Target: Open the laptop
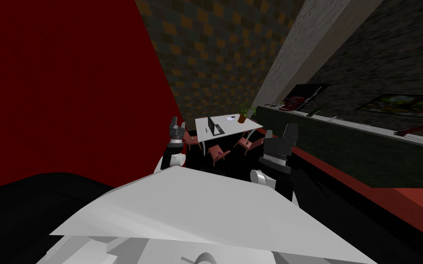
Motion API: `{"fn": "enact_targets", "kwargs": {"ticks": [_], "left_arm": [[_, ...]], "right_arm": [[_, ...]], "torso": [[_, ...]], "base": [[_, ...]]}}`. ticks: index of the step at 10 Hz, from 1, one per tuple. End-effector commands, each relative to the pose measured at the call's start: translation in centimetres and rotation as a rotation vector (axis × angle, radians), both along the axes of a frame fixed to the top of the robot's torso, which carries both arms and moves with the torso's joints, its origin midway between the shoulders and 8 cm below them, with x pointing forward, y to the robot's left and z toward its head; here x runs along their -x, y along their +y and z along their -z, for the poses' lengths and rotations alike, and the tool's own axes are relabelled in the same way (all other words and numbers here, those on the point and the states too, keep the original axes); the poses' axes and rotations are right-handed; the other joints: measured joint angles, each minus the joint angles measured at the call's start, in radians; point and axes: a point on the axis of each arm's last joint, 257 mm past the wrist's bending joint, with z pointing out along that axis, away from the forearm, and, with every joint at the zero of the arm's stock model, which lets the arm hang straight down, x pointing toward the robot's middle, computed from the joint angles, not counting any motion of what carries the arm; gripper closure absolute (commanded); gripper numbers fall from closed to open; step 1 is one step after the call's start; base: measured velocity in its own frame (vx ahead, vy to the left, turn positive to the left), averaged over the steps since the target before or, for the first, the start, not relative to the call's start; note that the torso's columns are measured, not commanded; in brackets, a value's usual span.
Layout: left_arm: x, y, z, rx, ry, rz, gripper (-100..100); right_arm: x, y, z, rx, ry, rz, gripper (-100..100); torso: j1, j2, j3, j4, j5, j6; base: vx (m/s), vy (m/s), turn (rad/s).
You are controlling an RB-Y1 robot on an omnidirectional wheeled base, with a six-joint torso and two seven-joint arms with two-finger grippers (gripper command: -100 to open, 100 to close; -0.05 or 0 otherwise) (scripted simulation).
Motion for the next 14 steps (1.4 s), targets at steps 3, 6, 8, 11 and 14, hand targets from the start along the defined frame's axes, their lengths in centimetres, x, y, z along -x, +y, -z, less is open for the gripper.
{"fn": "enact_targets", "kwargs": {"ticks": [3, 6, 8, 11, 14], "left_arm": [[0.0, 0.0, 0.0, 0.0, 0.0, 0.0, 0], [0.0, 0.0, 0.0, 0.0, 0.0, 0.0, 0], [0.0, 0.0, 0.0, 0.0, 0.0, 0.0, 0], [-0.3, 0.7, 0.4, -0.041, 0.021, 0.006, -100], [-0.8, 3.3, 0.9, -0.07, 0.054, -0.018, -100]], "right_arm": [[0.0, 0.0, 0.0, 0.0, 0.0, 0.0, 0], [0.0, 0.0, 0.0, 0.0, 0.0, 0.0, 0], [0.0, 0.0, 0.0, 0.0, 0.0, 0.0, 0], [0.0, 0.0, 0.0, 0.0, 0.0, 0.0, 0], [0.0, 0.0, 0.0, 0.0, 0.0, 0.0, 0]], "torso": [[0.0, 0.175, -0.351, 0.176, 0.0, 0.0], [0.0, 0.396, -0.792, 0.396, 0.0, 0.0], [0.0, 0.544, -1.087, 0.544, 0.0, 0.0], [-0.001, 0.726, -1.451, 0.724, 0.0, 0.0], [-0.003, 0.739, -1.475, 0.738, -0.001, 0.0]], "base": [[0.0, 0.0, 0.0], [0.0, 0.0, 0.0], [0.0, 0.0, 0.0], [-0.011, -0.026, -0.032], [-0.044, -0.117, -0.073]]}}
